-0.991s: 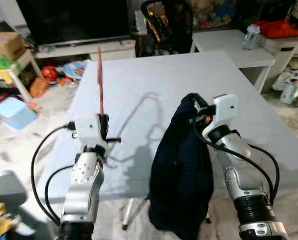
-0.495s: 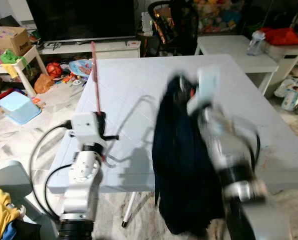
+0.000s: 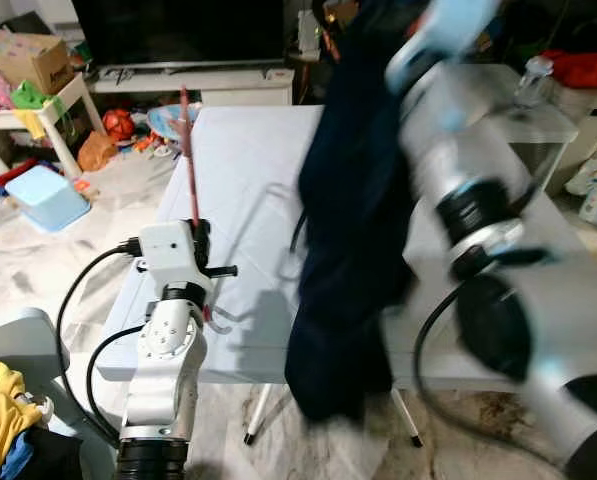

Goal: Hang hanger

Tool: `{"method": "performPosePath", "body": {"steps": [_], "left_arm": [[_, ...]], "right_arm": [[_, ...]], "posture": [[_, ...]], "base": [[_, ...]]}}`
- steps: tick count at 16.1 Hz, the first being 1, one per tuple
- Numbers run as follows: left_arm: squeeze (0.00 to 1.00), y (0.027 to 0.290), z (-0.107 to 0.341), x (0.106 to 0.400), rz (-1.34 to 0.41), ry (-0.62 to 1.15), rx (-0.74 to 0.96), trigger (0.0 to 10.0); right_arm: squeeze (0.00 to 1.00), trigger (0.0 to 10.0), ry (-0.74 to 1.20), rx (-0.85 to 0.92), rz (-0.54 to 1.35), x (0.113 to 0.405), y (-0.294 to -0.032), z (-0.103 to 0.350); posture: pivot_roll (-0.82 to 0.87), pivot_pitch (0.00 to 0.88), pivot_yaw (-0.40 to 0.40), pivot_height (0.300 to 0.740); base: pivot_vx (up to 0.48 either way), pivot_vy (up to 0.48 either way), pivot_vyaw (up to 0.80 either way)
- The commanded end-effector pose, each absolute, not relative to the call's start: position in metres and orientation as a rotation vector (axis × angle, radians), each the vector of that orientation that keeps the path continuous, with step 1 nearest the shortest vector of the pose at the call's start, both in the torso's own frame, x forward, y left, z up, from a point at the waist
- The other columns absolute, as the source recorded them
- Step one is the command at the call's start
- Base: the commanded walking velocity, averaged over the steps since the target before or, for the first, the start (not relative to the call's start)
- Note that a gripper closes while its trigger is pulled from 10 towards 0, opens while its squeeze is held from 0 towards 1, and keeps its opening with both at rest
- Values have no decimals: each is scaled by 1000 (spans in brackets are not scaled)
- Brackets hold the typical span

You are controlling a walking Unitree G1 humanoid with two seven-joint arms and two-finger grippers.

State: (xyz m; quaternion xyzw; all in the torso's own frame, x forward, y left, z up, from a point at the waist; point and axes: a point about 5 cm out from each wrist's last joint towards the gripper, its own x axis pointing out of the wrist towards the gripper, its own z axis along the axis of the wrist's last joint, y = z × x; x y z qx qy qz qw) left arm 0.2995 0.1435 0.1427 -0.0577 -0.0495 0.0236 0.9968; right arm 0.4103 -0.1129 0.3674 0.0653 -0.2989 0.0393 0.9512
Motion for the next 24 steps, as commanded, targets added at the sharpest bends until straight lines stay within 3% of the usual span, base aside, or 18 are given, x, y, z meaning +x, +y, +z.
{"method": "performPosePath", "body": {"steps": [1, 3, 4, 7, 8, 11, 14, 20, 24], "left_arm": [[0, 147, 133, 296, 72, -61, -117, 10000], [0, 143, 133, 297, 61, -59, -119, 10000], [0, 140, 135, 298, 52, -65, -123, 10000], [0, 141, 134, 297, 44, -62, -122, 10000], [0, 140, 133, 297, 39, -58, -122, 10000], [0, 136, 133, 299, 18, -55, -129, 10000], [0, 131, 133, 299, -2, -57, -128, 10000], [0, 143, 130, 303, 15, -44, -120, 10000], [0, 138, 129, 302, -8, -38, -127, 10000]], "right_arm": [[0, 10000, -725, 122, 83, 402, -111, 395], [0, 10000, -586, 69, 145, 412, -104, 350], [0, 10000, -442, 3, 185, 417, -101, 305], [0, 10000, -148, -145, 244, 413, -111, 218], [1000, 10000, -63, -123, 274, 408, -118, 194], [1000, 10000, 50, -233, 396, 396, -134, 160], [1000, 10000, 133, -359, 535, 385, -133, 141], [1000, 10000, 48, -323, 628, 365, -133, 133], [1000, 10000, 28, -267, 555, 360, -163, 141]], "posture": [[-39, 0, -23, 740], [-47, 0, -21, 740], [-45, 0, -20, 740], [-58, 0, -6, 740], [-58, 0, -6, 740], [-76, 0, 8, 740], [-85, 0, 14, 740], [-83, 0, 17, 740], [-87, 0, 24, 740]], "base": [[0, 0, 0], [0, 0, 0], [0, 0, 0], [0, 0, 0], [0, 0, 0], [0, 0, 0], [0, 0, 0], [0, 0, 0], [0, 0, 0]]}}
